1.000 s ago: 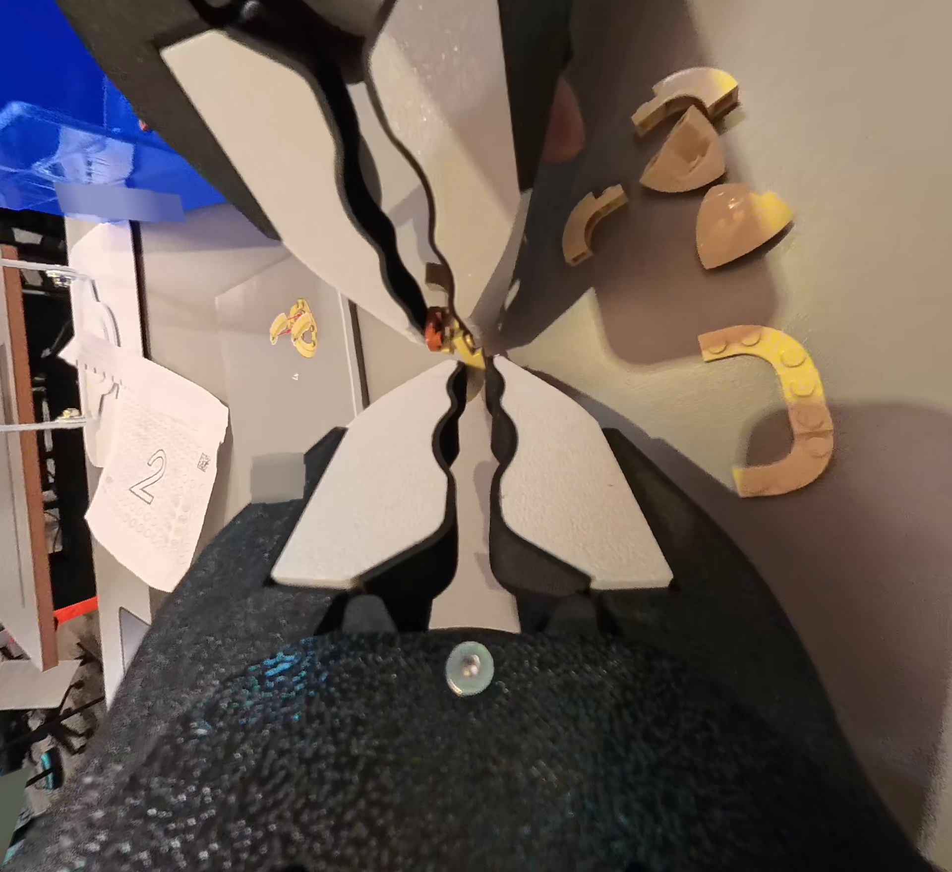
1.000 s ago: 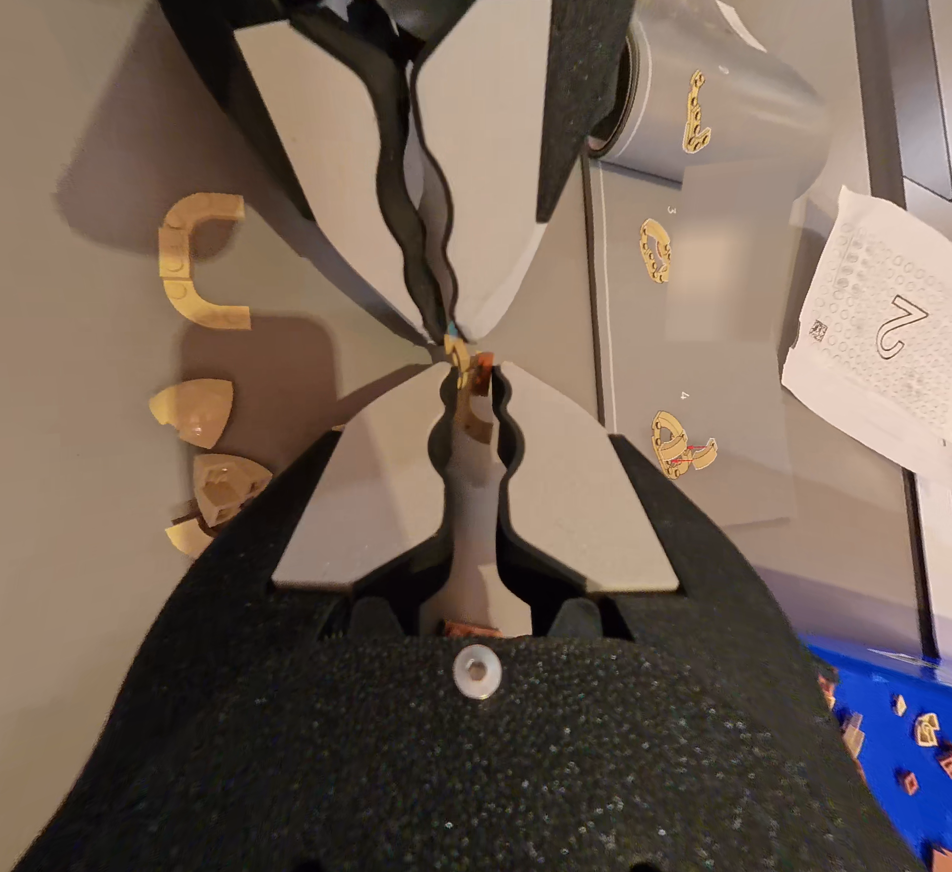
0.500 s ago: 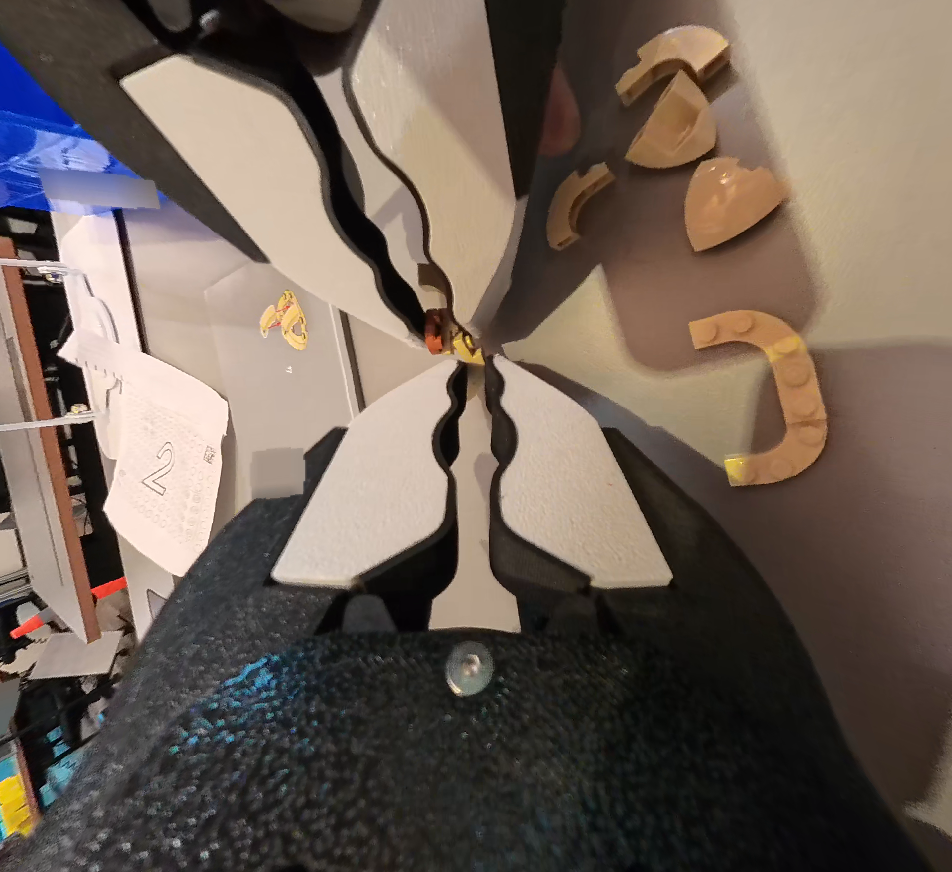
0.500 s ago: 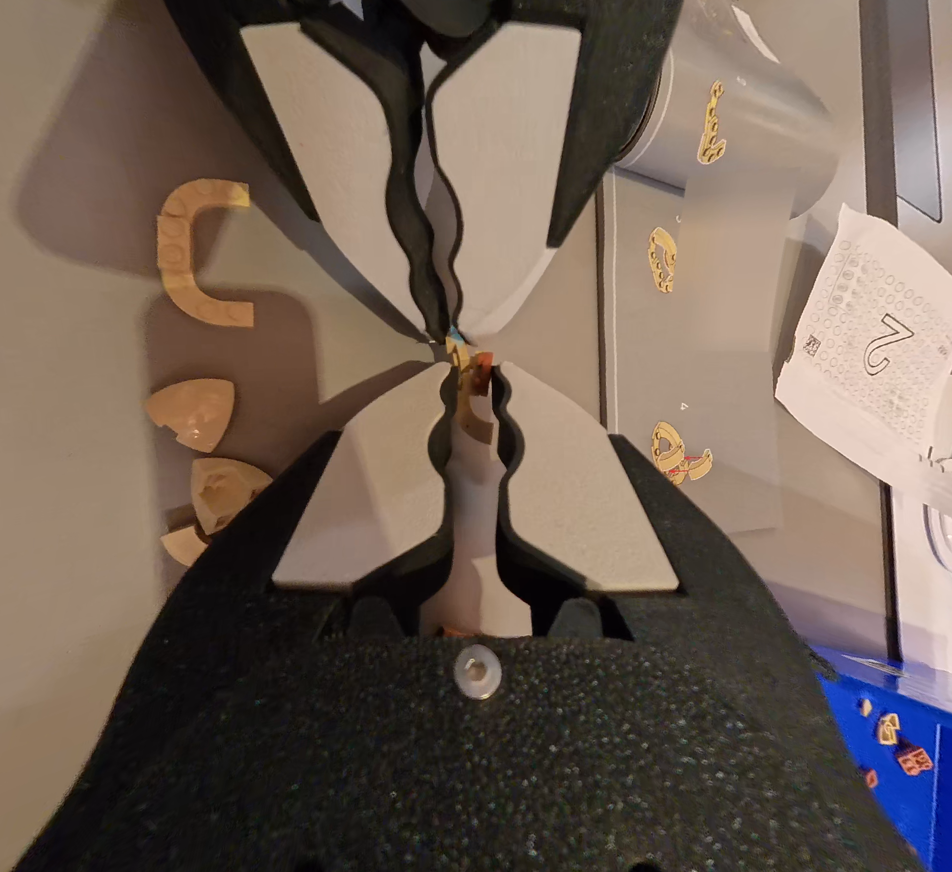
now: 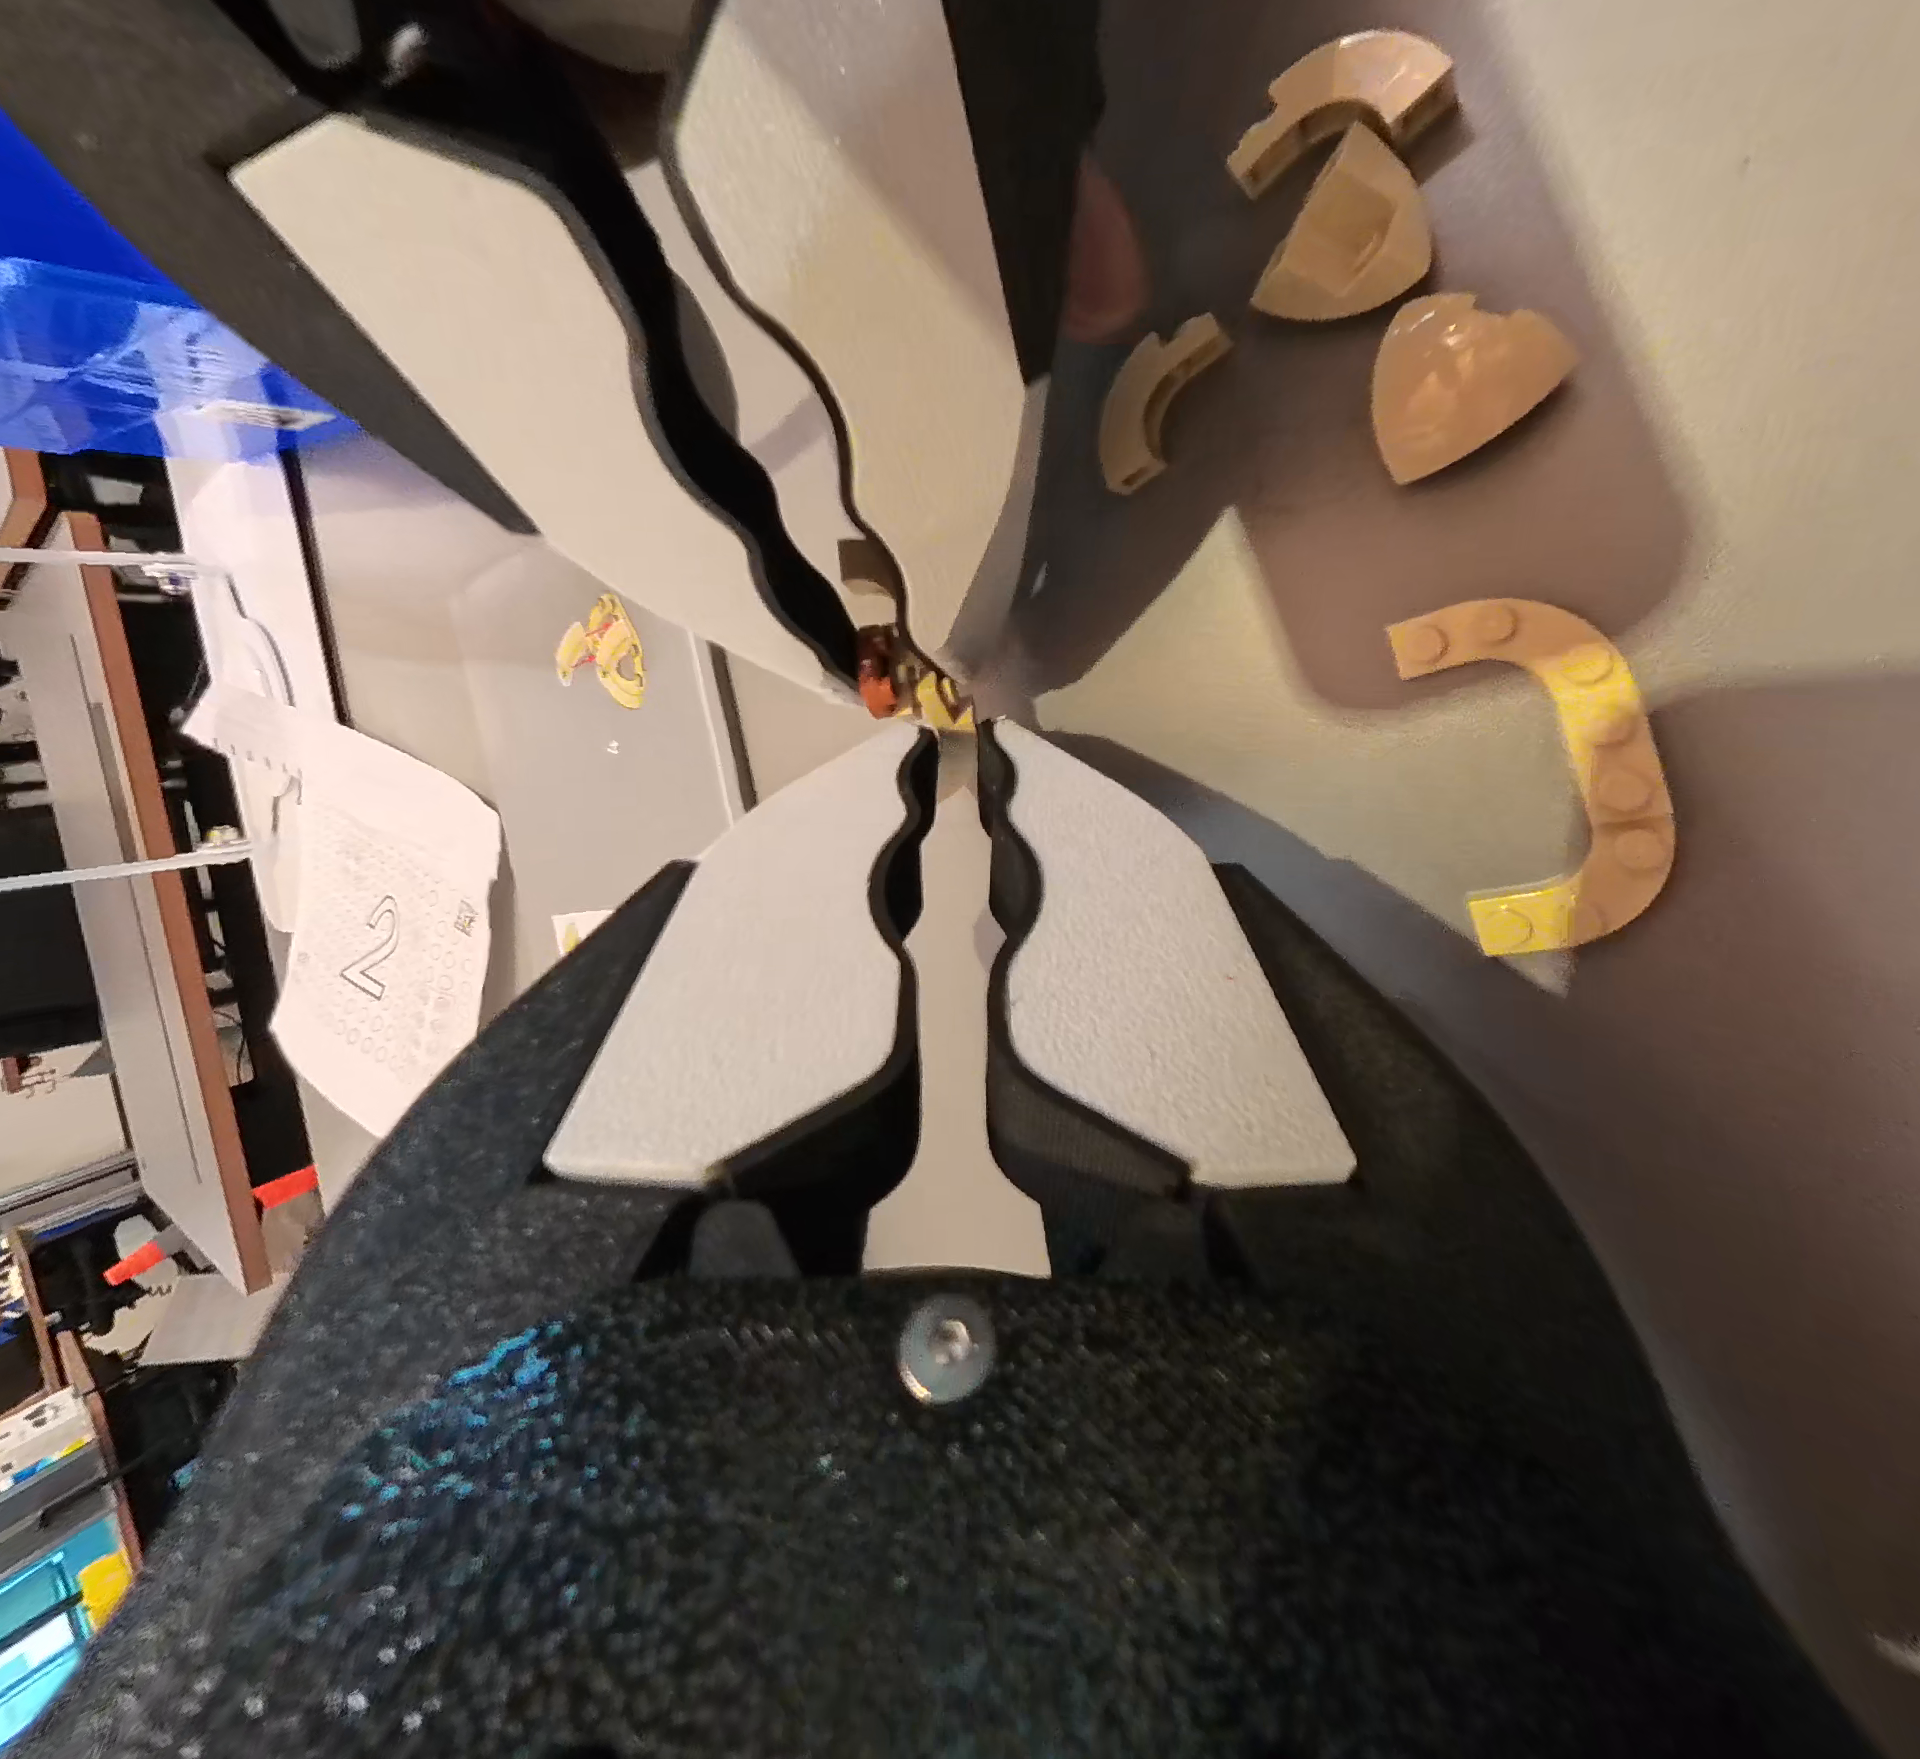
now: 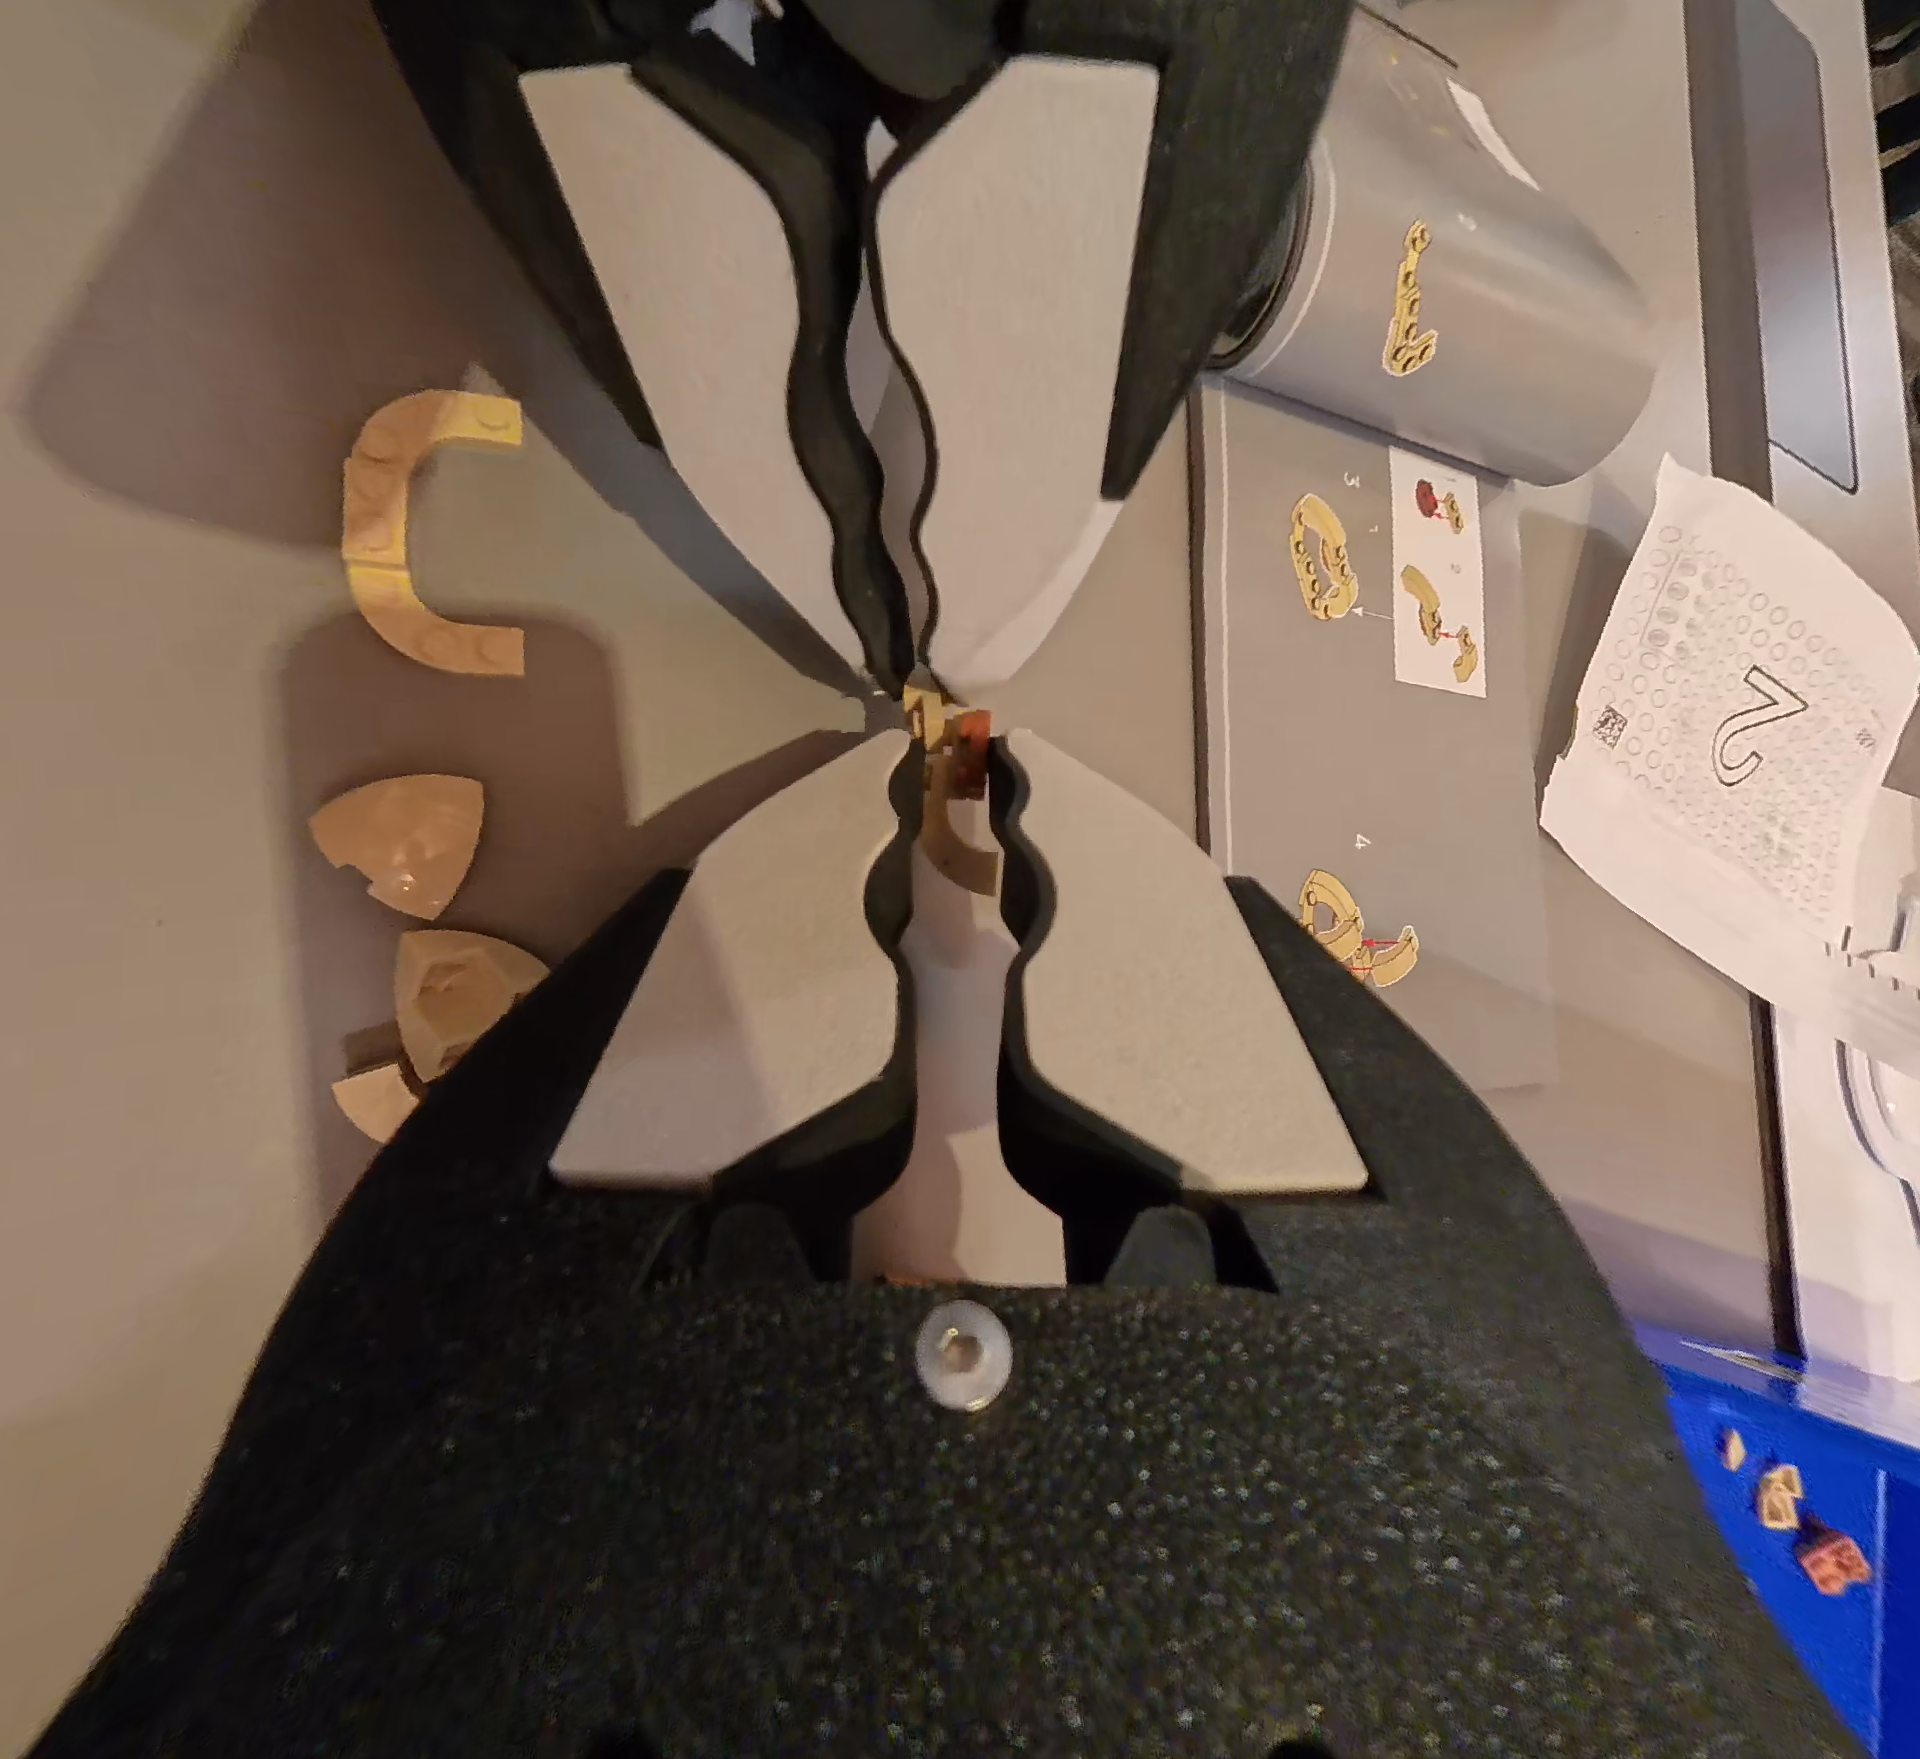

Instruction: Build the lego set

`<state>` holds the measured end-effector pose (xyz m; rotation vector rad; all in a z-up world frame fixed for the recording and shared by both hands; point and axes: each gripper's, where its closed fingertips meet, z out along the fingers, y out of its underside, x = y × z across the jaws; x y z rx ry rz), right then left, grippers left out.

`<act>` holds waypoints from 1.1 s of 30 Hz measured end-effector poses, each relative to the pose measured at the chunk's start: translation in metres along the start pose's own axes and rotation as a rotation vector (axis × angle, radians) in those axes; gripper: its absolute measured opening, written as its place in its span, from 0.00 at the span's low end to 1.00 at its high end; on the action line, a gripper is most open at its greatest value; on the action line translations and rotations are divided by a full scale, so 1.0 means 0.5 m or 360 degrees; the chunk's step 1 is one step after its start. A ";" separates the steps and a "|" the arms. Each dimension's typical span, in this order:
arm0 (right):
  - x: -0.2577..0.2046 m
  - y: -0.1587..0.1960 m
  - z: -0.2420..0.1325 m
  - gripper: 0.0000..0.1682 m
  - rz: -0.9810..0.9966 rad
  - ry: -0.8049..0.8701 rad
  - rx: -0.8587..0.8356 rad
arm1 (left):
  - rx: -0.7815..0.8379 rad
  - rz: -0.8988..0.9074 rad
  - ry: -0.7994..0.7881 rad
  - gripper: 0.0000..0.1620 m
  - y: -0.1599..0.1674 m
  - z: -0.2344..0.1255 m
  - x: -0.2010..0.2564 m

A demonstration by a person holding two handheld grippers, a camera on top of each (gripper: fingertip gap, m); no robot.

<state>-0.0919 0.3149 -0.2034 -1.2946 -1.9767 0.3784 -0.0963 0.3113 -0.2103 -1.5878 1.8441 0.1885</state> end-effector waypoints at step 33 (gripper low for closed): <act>0.059 -0.075 -0.078 0.07 0.0260 0.0101 0.0552 | 0.1028 -0.1429 0.0778 0.17 -0.037 -0.098 -0.055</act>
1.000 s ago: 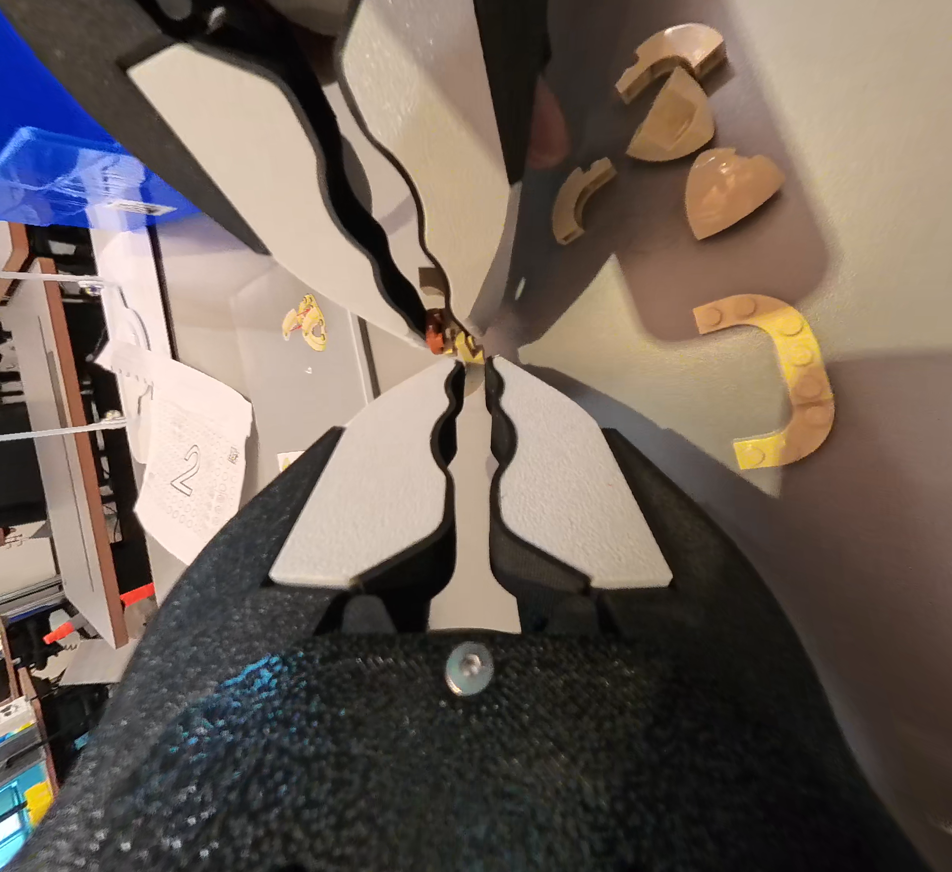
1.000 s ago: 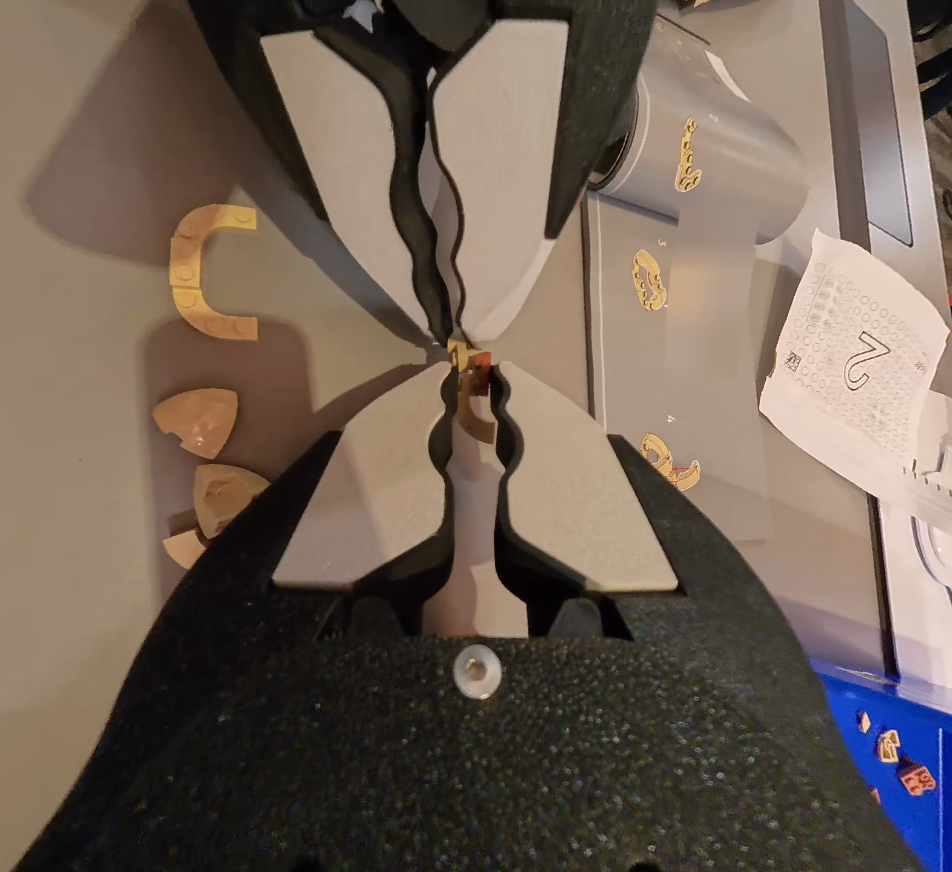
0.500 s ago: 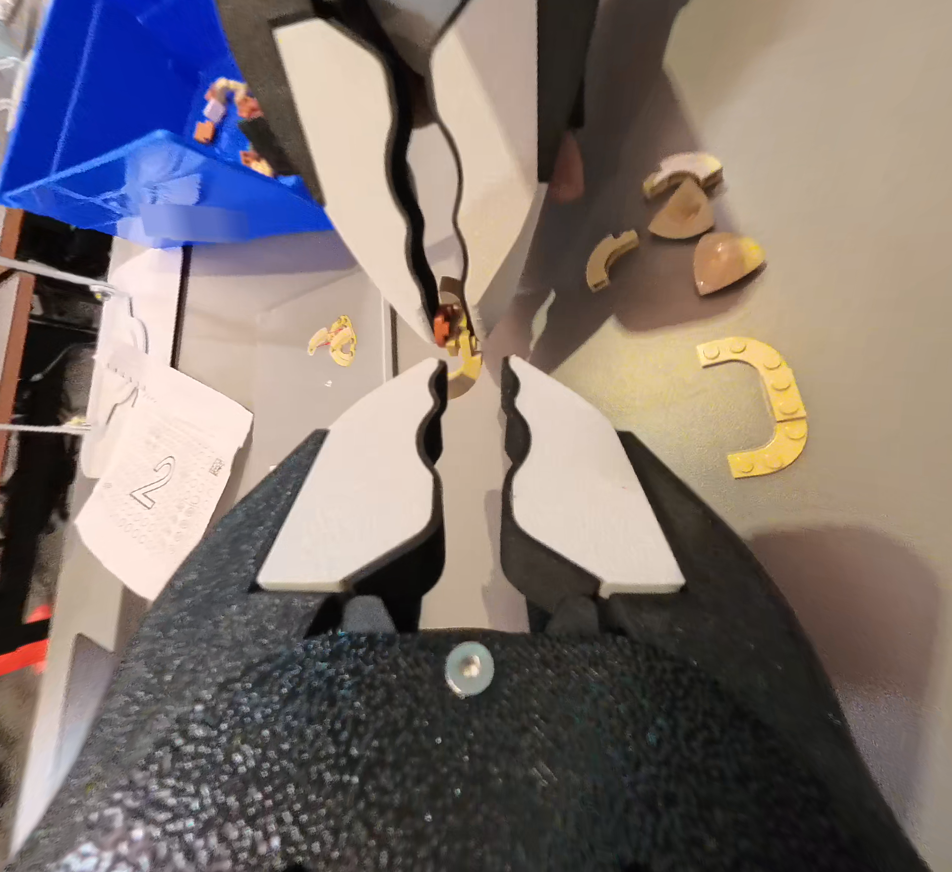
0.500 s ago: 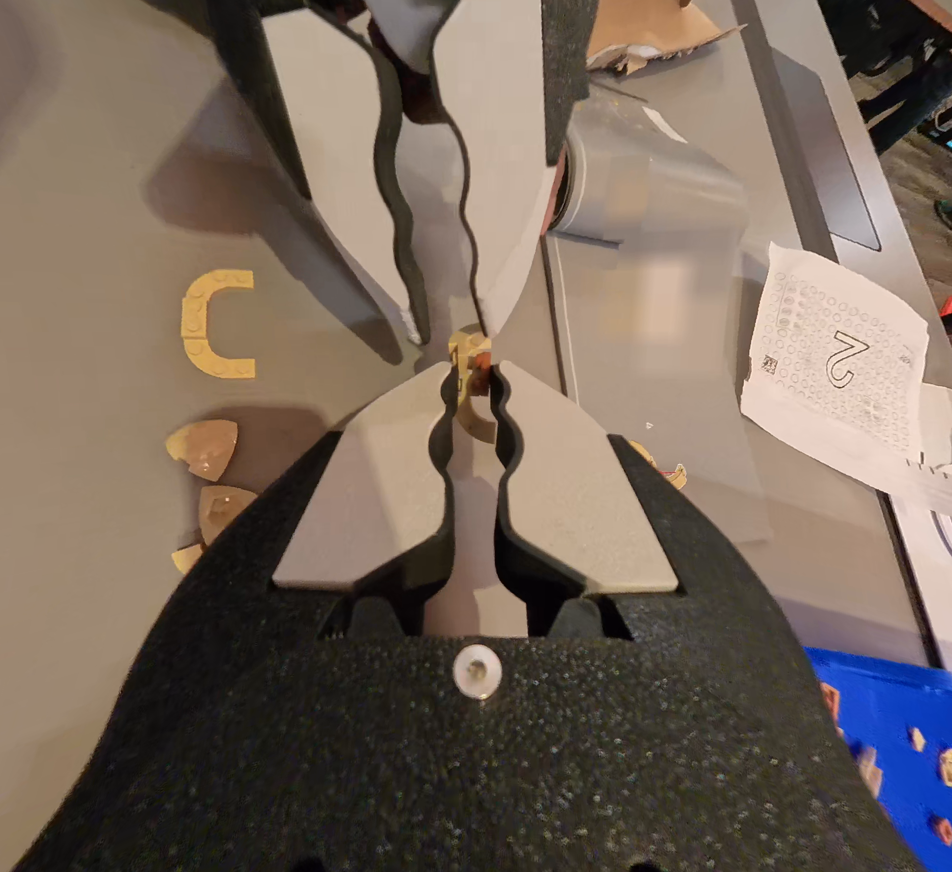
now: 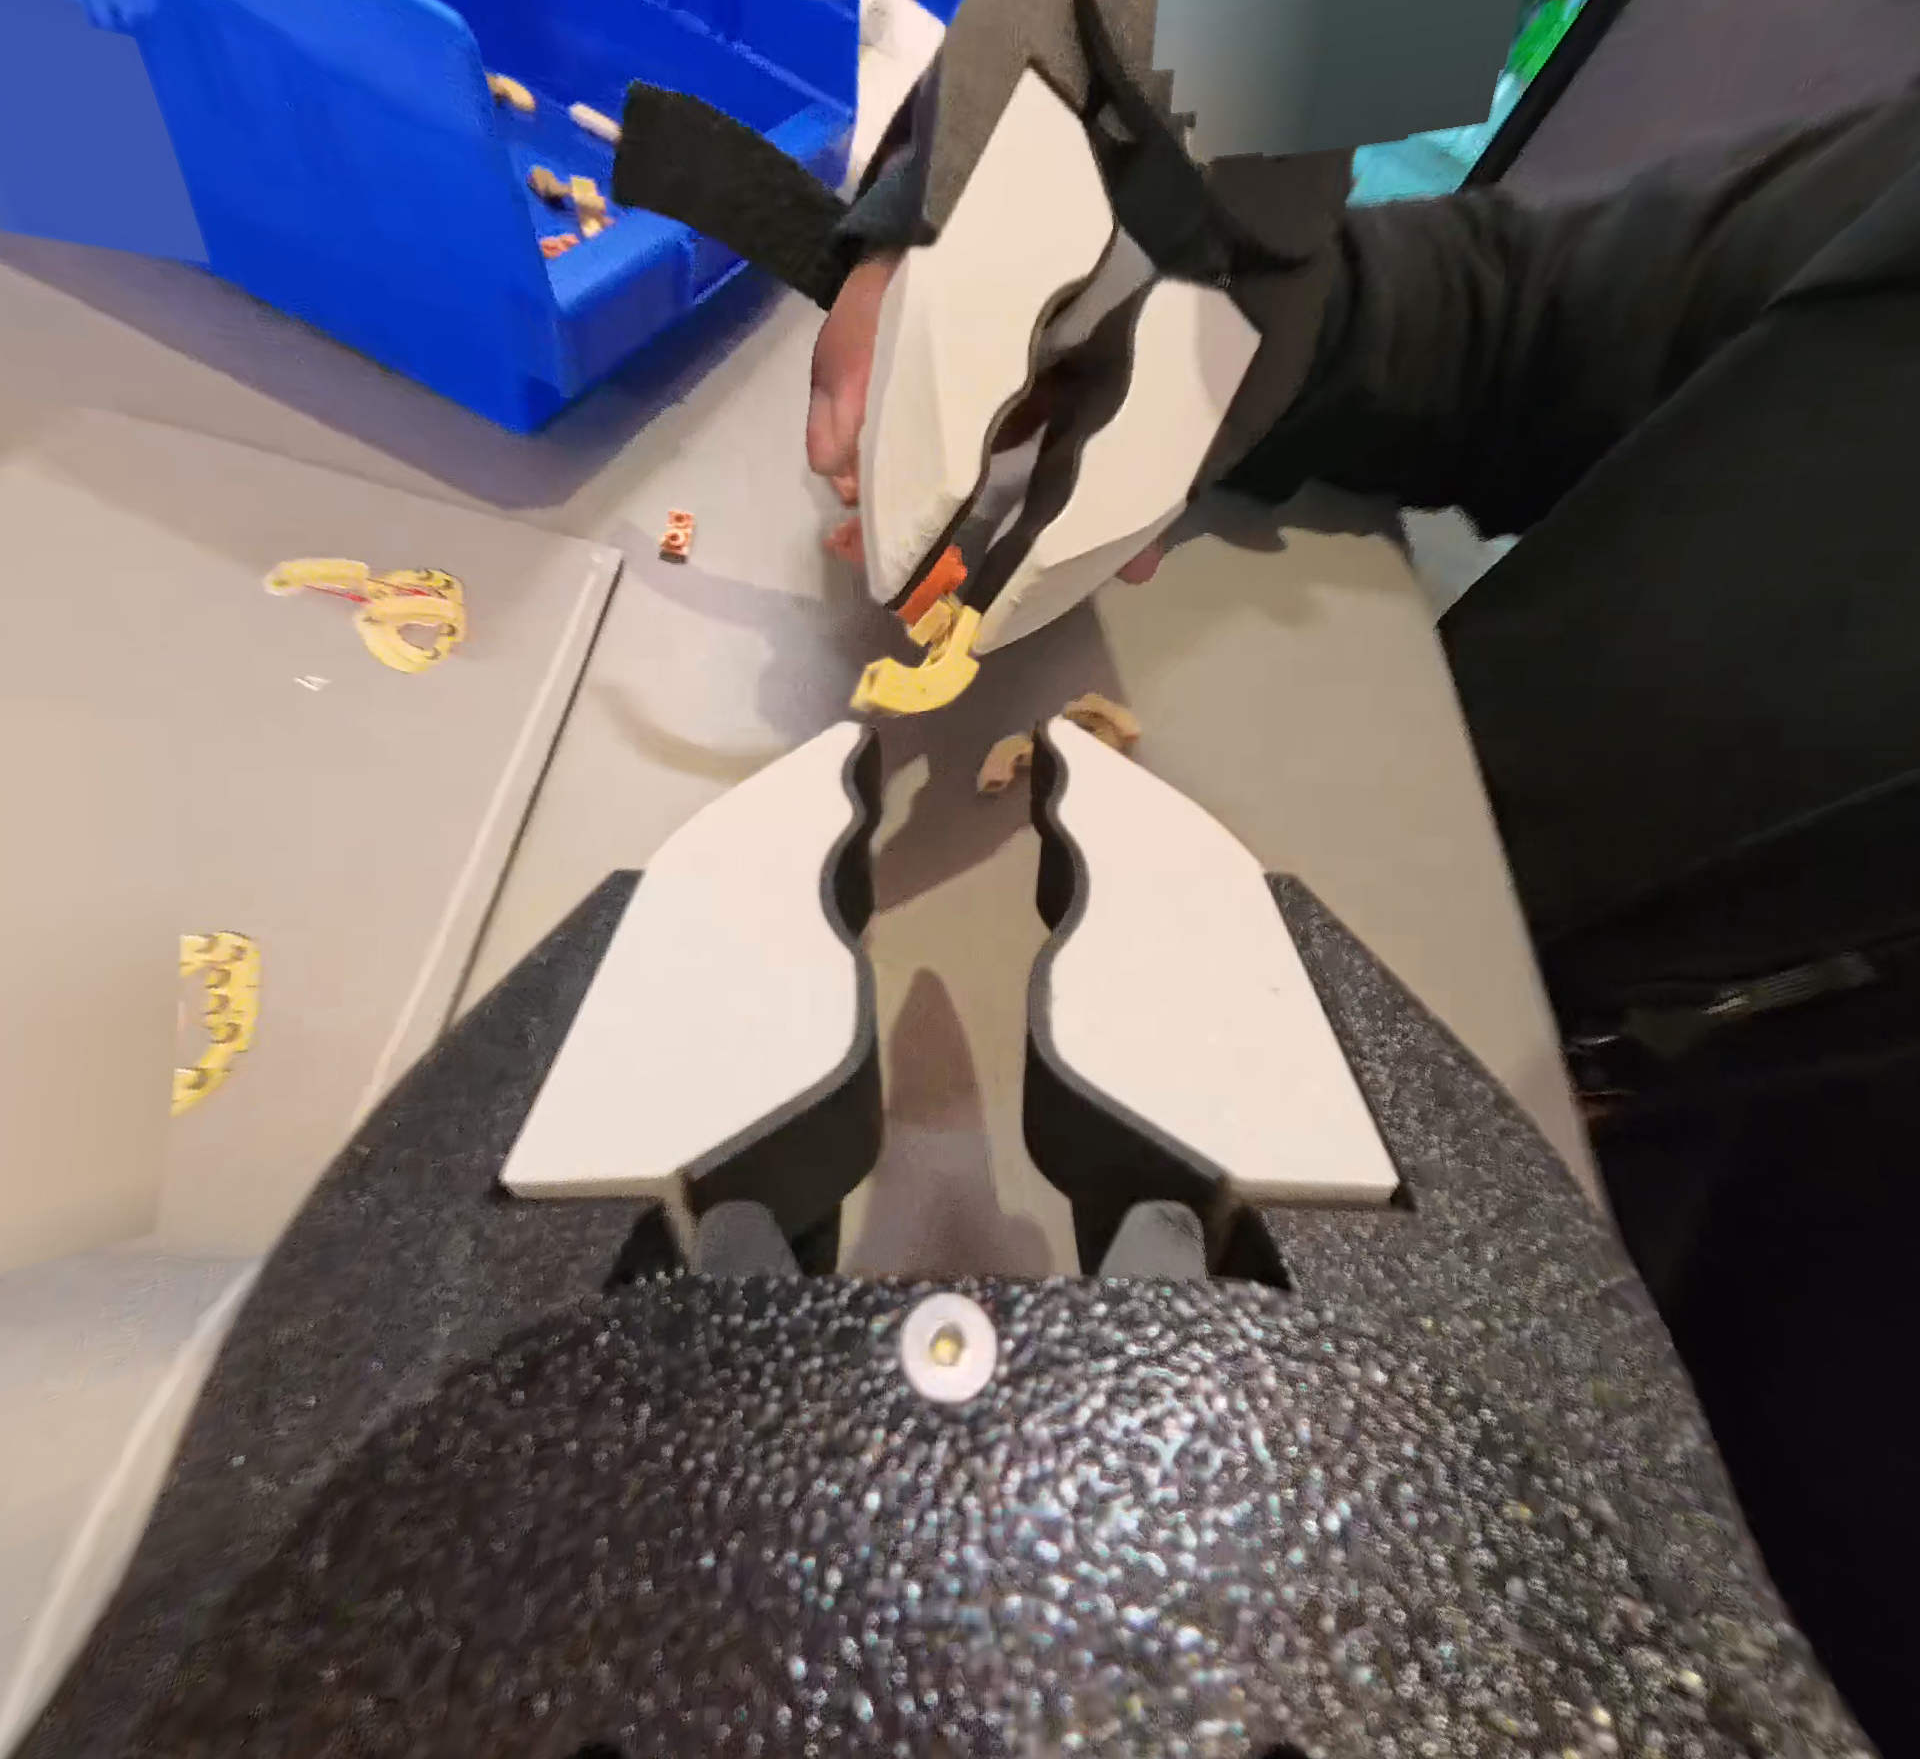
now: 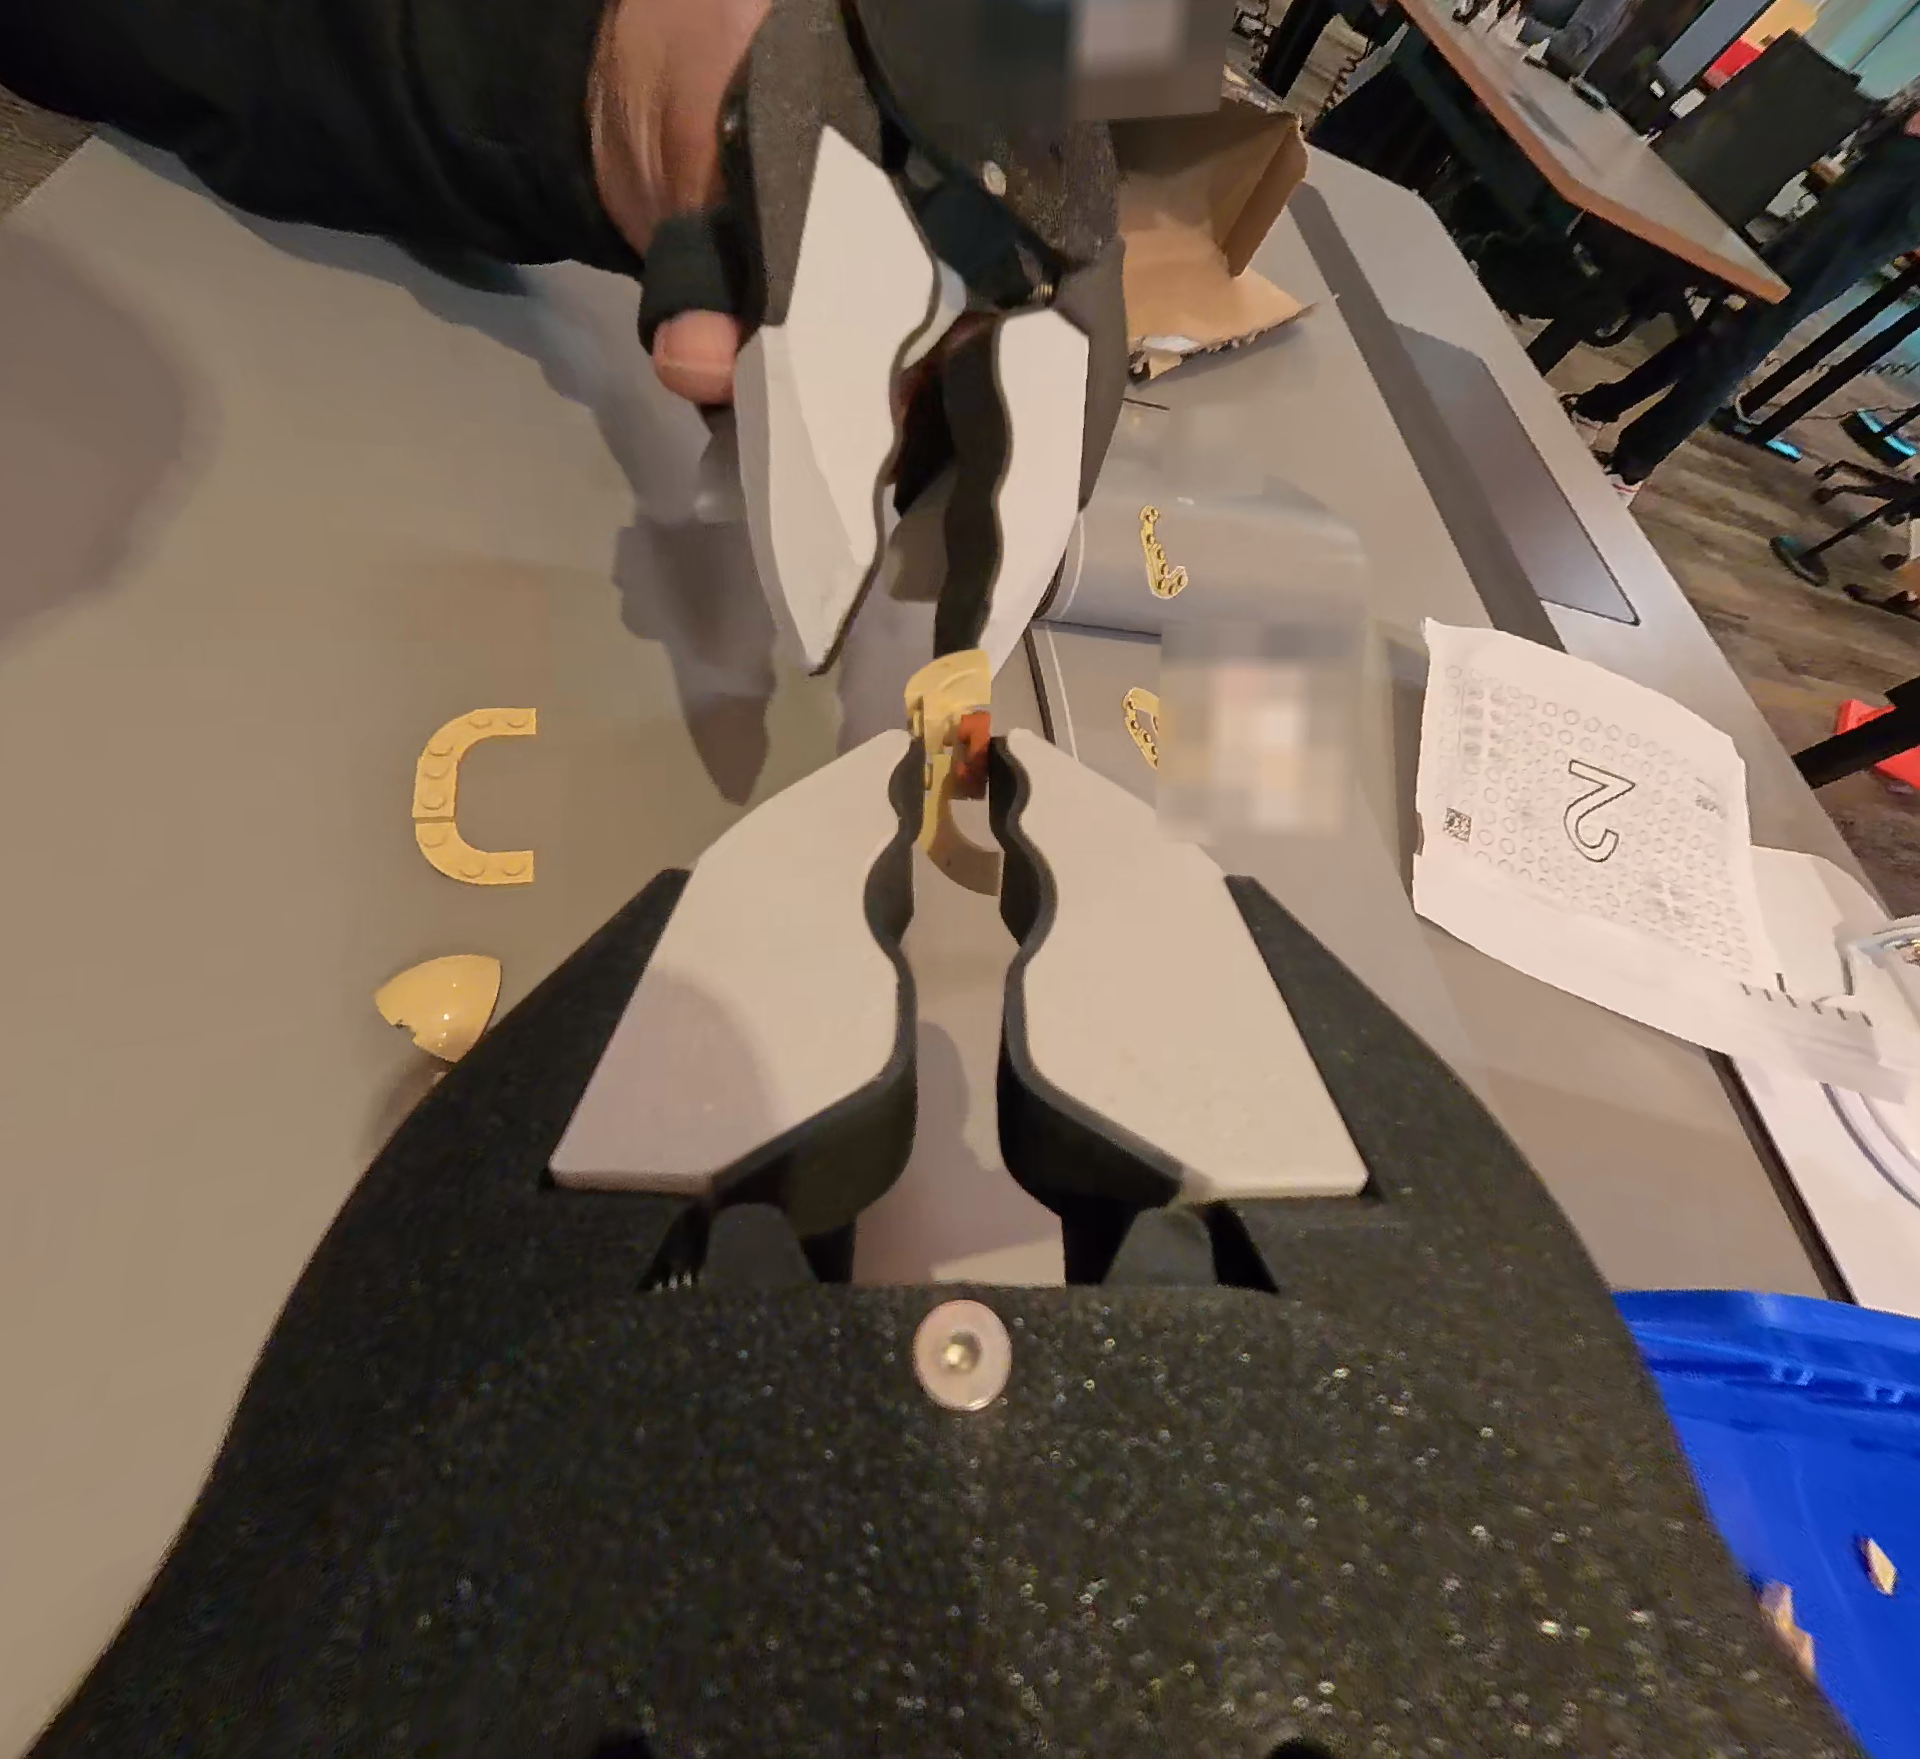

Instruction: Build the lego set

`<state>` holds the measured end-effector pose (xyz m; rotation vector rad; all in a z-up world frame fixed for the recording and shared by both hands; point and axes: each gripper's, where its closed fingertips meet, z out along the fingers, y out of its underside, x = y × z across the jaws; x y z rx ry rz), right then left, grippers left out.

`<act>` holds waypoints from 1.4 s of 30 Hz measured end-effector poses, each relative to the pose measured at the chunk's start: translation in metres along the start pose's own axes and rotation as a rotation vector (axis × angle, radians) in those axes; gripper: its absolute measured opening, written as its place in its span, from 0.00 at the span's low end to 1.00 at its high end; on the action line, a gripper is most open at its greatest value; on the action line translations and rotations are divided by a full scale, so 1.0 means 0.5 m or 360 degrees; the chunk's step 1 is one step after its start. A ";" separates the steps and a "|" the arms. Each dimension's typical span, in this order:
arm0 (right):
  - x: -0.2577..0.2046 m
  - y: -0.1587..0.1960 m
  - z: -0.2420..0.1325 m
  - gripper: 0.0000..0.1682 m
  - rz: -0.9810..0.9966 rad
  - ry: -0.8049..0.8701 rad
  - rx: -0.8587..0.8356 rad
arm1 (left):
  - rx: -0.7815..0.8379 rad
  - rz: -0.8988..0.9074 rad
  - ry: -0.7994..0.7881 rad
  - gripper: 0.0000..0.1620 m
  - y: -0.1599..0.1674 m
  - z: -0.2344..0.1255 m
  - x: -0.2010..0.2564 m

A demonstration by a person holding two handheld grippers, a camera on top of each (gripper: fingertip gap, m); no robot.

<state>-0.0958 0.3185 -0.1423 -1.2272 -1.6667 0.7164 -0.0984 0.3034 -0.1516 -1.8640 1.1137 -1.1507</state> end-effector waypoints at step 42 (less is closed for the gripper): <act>0.015 0.007 0.007 0.07 -0.0275 0.0254 -0.0114 | 0.0319 -0.0491 0.0018 0.04 -0.039 -0.011 -0.010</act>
